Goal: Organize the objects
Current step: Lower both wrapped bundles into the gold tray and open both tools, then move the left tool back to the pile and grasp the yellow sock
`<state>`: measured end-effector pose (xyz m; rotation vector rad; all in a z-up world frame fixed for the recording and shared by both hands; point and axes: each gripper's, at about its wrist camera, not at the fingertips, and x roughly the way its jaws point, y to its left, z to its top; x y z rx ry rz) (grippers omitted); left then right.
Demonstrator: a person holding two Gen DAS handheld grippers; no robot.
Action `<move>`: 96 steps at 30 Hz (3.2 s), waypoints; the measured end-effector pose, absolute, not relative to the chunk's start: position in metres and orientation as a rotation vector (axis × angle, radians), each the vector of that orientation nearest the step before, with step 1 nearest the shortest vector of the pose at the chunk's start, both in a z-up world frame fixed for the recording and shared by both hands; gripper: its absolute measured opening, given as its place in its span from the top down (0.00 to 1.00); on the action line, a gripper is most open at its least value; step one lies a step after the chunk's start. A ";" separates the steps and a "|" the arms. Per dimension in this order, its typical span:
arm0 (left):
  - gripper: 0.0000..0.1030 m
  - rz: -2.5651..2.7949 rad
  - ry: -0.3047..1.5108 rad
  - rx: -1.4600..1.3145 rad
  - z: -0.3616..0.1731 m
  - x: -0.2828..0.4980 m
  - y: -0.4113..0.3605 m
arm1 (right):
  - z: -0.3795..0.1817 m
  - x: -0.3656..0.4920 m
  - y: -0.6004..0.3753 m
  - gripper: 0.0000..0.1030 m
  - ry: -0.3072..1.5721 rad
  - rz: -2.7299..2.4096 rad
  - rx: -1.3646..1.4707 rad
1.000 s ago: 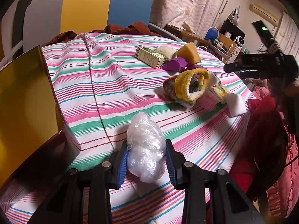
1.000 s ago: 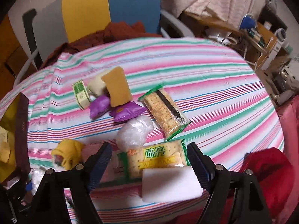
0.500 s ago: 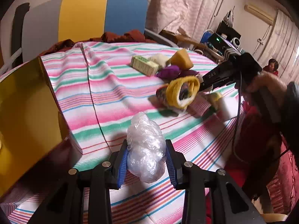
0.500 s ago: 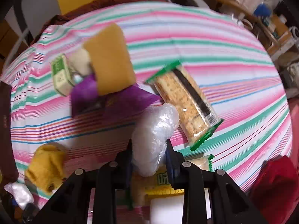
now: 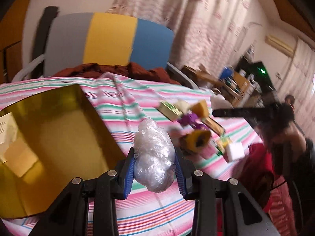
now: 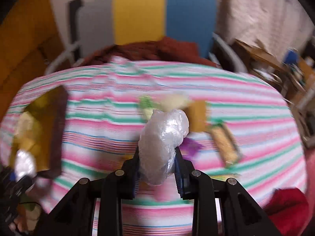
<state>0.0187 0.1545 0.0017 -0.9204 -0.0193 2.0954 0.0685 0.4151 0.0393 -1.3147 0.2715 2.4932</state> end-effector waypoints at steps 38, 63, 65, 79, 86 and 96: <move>0.37 2.662 -0.059 -1.105 -0.012 -0.034 0.032 | 0.001 -0.001 0.191 0.24 -0.003 2.915 -1.371; 0.37 2.453 0.042 -1.038 -0.005 -0.001 0.088 | -0.006 0.057 0.315 0.13 0.281 2.715 -1.251; 0.38 2.429 0.064 -1.032 -0.004 0.002 0.096 | -0.007 0.066 0.342 0.13 0.318 2.661 -1.243; 0.38 2.100 0.206 -0.921 0.001 0.031 0.196 | -0.015 0.135 0.507 0.10 0.789 2.370 -1.157; 0.22 1.961 0.286 -0.918 -0.018 0.040 0.262 | -0.013 0.141 0.511 0.10 0.893 2.405 -1.087; 0.19 1.867 0.323 -0.967 -0.046 0.039 0.327 | -0.013 0.144 0.516 0.09 0.958 2.432 -1.045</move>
